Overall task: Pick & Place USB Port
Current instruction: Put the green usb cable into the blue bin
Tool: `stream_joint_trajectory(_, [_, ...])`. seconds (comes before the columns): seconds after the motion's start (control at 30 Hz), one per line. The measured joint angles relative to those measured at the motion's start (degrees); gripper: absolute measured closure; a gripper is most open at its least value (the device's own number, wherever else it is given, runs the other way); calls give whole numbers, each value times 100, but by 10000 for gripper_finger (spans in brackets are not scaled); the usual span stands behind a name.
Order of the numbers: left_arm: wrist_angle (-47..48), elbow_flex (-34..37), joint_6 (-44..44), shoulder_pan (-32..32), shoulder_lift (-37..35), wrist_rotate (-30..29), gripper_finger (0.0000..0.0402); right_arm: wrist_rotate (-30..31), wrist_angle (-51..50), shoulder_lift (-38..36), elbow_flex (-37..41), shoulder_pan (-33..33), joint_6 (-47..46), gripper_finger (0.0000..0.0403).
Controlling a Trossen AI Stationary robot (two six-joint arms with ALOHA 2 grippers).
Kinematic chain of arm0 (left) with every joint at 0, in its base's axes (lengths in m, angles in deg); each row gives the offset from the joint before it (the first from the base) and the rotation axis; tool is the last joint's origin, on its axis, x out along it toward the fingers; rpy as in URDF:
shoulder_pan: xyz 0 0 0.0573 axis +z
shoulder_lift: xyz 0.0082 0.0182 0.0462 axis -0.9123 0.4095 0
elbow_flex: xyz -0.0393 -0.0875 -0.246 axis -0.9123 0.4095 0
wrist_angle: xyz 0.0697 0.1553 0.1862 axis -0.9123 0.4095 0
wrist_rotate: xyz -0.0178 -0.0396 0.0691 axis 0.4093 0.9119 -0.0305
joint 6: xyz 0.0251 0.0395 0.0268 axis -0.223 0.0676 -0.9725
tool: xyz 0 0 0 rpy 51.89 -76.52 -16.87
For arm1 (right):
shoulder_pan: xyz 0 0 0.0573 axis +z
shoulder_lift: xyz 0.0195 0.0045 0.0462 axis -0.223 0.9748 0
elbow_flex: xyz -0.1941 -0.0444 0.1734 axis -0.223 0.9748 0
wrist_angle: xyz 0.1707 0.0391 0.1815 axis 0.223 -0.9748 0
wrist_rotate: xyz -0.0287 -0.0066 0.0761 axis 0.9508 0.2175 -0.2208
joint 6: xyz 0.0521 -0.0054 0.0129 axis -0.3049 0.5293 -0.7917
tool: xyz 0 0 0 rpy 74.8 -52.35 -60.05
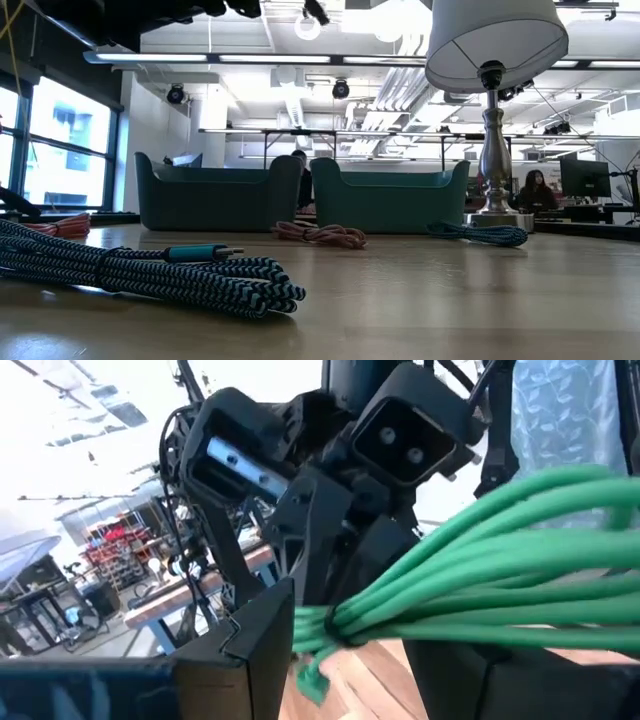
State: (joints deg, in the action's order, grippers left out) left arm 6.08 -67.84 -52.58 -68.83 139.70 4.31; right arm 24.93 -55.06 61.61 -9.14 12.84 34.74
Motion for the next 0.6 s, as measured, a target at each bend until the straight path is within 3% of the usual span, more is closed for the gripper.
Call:
stream_joint_trajectory(0.17, [50,0,-31,0,0,-2,243,-151,43,0,18,-67,13,395])
stream_joint_trajectory(0.37, [64,0,-358,4,-2,78,379,-303,60,0,18,-97,-13,382])
stream_joint_trajectory(0.6, [824,-2,-916,58,-251,-824,389,-329,30,0,18,-55,-24,346])
